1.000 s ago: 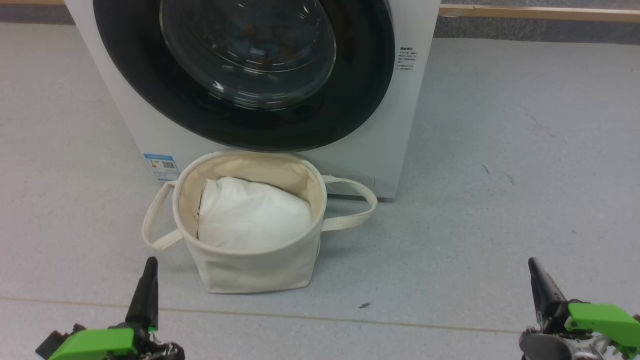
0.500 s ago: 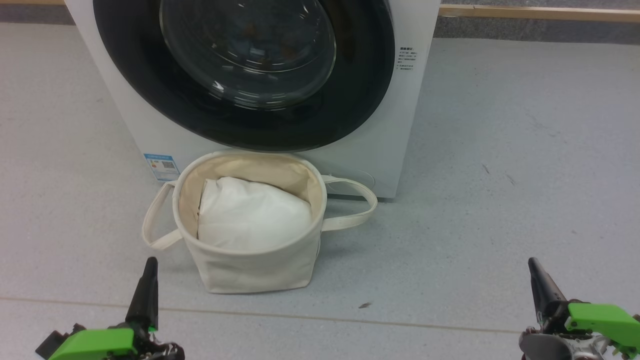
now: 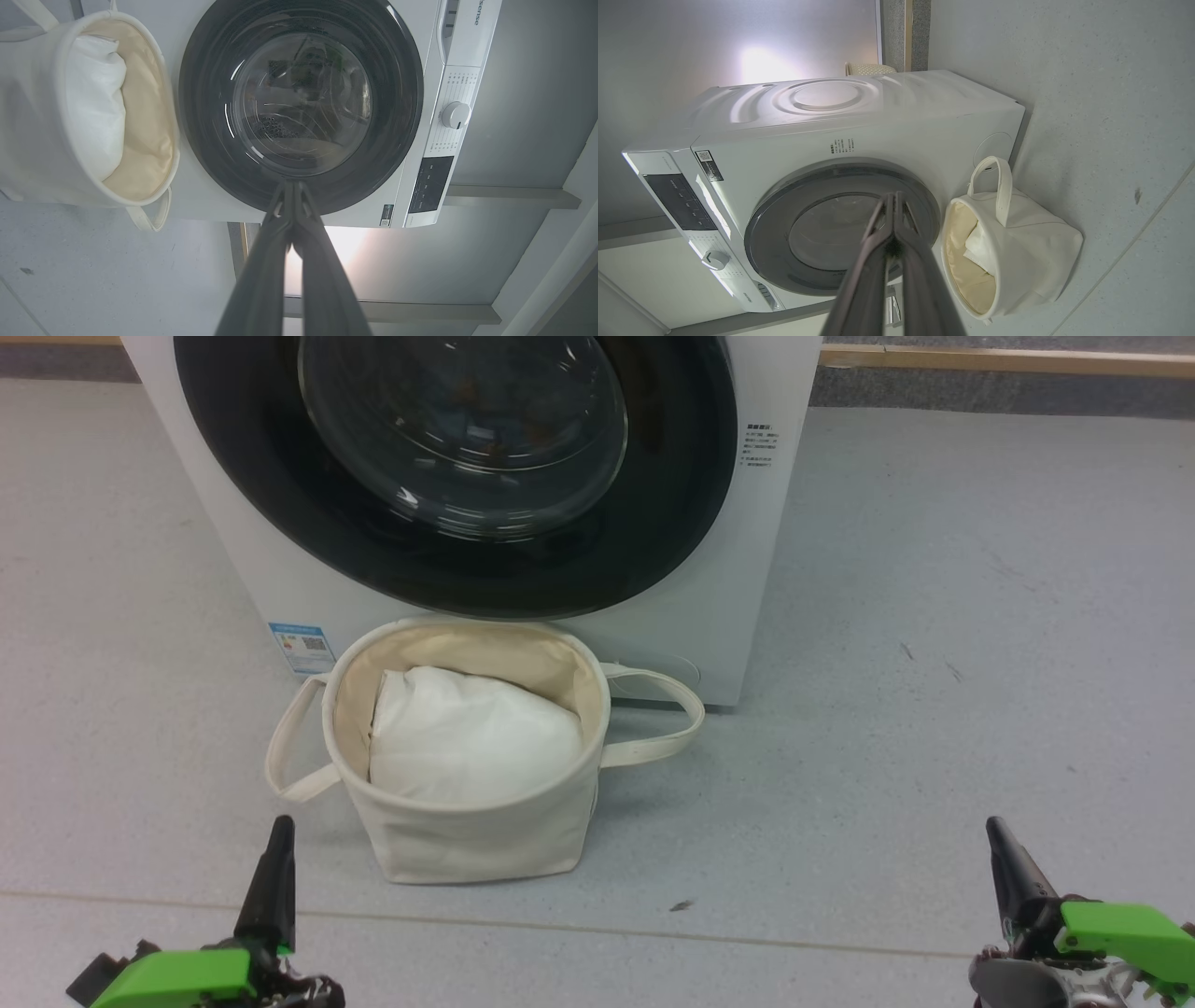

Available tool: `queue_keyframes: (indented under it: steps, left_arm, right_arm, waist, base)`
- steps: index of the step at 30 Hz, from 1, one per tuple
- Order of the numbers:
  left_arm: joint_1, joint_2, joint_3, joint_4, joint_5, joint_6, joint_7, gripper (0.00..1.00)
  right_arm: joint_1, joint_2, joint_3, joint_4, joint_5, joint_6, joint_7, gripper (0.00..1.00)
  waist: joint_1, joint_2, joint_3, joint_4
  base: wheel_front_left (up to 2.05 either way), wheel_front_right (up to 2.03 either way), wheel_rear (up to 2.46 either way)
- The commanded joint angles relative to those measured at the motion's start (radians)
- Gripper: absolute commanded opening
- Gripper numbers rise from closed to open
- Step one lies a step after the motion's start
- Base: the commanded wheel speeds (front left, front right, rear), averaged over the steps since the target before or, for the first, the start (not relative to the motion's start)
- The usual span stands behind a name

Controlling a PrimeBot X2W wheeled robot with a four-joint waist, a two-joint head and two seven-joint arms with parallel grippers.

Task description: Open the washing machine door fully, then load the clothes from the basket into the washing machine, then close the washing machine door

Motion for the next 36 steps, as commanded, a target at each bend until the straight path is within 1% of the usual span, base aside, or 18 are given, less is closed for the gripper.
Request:
queue_keyframes:
  steps: [1,36]
  left_arm:
    - [-0.024,0.015,0.033,-0.037,-0.003,-0.007,0.008,0.0]
    - [-0.024,0.015,0.033,-0.037,-0.003,-0.007,0.008,0.0]
  right_arm:
    - [-0.05,-0.009,0.019,-0.031,0.006,0.0,0.007,0.0]
    - [-0.05,-0.009,0.019,-0.031,0.006,0.0,0.007,0.0]
  waist:
    - [0.0,0.0,0.0,0.0]
    - [0.0,0.0,0.0,0.0]
  base:
    - [0.0,0.0,0.0]
    - [0.0,0.0,0.0]
